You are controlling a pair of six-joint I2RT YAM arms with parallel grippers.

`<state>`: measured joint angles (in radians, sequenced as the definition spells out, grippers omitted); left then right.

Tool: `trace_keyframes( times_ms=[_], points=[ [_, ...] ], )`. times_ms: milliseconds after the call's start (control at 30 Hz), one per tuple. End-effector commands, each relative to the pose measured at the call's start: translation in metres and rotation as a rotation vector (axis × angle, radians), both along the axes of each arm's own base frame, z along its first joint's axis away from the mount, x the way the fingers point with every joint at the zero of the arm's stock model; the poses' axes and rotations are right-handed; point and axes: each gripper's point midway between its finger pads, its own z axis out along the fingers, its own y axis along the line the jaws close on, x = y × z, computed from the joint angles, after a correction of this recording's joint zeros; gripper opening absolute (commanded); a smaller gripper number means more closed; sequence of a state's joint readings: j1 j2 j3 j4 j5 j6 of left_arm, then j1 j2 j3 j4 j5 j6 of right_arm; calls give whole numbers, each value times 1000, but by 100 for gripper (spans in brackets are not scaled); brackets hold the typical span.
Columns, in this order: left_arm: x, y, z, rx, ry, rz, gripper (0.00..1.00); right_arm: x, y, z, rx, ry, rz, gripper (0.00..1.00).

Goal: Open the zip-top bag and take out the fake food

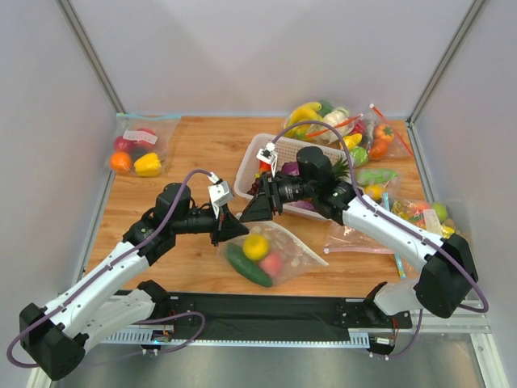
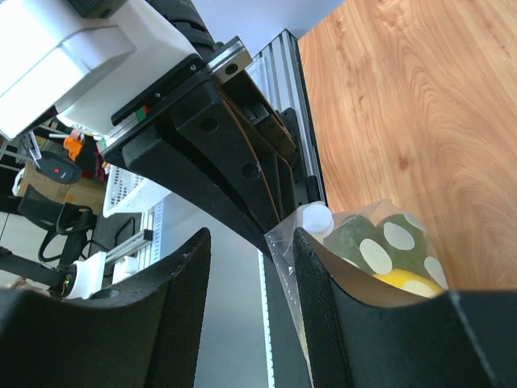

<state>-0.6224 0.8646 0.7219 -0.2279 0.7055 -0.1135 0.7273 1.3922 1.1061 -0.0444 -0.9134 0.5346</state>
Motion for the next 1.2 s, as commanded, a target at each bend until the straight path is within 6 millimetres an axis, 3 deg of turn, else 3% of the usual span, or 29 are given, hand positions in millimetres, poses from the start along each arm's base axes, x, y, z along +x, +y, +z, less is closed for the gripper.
trace_keyframes(
  times_ms=[0,600,767,1000,1167],
  points=[
    [-1,-2,18,-22,-64,-18,0,3,6,1,-3,-28,2,47],
    [-5,-2,17,-11,-77,-24,0,13,11,-14,-79,-30,2,49],
    [-4,-2,15,-4,-74,-19,0,3,8,-19,-93,-4,43,47],
    [-3,-2,14,5,-70,-17,0,-17,14,-3,-39,1,126,43],
    [-3,-2,14,6,-73,-15,0,-20,23,-4,-24,16,153,41]
  ],
)
